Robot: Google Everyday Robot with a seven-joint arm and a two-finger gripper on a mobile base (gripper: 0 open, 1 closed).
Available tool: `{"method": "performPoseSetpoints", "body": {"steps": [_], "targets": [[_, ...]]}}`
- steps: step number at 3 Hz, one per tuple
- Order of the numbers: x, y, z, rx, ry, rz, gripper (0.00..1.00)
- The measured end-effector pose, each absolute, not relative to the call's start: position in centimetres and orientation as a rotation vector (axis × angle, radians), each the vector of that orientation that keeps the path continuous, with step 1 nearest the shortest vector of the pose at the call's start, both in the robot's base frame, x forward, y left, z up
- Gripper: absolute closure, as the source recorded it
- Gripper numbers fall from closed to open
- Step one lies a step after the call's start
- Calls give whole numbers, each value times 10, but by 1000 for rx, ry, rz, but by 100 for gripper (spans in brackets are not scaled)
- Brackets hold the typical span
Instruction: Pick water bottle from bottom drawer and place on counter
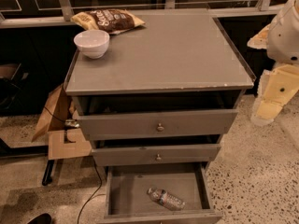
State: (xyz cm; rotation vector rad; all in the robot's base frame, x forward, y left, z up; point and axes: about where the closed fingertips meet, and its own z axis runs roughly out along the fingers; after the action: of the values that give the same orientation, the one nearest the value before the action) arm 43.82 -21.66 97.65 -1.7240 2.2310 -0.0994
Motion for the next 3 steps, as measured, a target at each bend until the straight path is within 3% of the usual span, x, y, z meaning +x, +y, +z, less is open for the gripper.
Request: {"method": "performPoseSetpoints", "body": {"steps": [1,2,3], "targets": [[438,-217,976,-1724,2231,-99,0],[438,-216,977,-1720,2228,-103,13],[439,-214,951,-1698,2243,-70,37]]}}
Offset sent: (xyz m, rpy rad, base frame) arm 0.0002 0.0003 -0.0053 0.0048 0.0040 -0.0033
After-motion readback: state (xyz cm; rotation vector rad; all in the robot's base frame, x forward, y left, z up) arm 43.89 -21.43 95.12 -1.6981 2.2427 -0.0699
